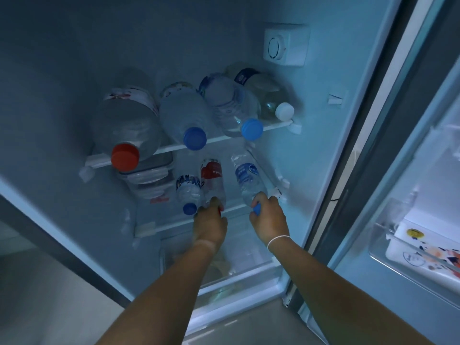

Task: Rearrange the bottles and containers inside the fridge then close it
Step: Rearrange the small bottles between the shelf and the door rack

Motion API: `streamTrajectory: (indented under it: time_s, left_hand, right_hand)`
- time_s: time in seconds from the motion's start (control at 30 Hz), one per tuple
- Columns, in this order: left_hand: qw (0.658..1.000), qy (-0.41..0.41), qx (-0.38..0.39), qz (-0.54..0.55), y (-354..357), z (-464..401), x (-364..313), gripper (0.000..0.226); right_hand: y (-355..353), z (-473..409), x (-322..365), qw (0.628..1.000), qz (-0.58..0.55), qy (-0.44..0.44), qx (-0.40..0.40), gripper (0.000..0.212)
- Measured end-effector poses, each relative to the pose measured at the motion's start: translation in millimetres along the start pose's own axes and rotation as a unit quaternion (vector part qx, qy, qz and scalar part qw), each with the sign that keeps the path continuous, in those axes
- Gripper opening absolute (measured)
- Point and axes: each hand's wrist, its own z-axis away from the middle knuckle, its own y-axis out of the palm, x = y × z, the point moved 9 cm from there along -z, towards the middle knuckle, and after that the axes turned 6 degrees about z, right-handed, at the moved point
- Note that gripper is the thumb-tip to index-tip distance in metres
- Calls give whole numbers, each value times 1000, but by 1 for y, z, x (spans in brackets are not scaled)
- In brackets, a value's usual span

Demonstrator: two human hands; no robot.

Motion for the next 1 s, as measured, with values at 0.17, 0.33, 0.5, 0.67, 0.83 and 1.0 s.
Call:
streamTrajectory:
  time_s: [0.17, 0.33, 0.5, 0.67, 0.83, 1.0]
  left_hand:
    - [997, 12, -58, 50, -29, 23, -7, 23]
    - [991, 18, -67, 116, -57, 38, -19, 18]
    - [976, 61, -89, 190, -85, 60, -43, 11]
    - [951, 27, -126, 283, -116, 86, -56, 24]
    - [954, 34, -129, 270, -134, 118, -71, 14]
    - [958, 22, -75, 276, -131, 154, -86, 26]
  right_hand:
    - [-24, 23, 5, 998, -44, 19, -50, 13]
    - [-53, 39, 12, 990, -97, 47, -90, 18]
    - [-78, 62, 25, 973, -194, 70, -107, 18]
    - [-110, 86, 35, 951, -257, 113, -132, 16]
    - [-150, 118, 36, 961, -212, 118, -135, 17]
    - [-174, 158, 37, 981, -140, 84, -108, 23]
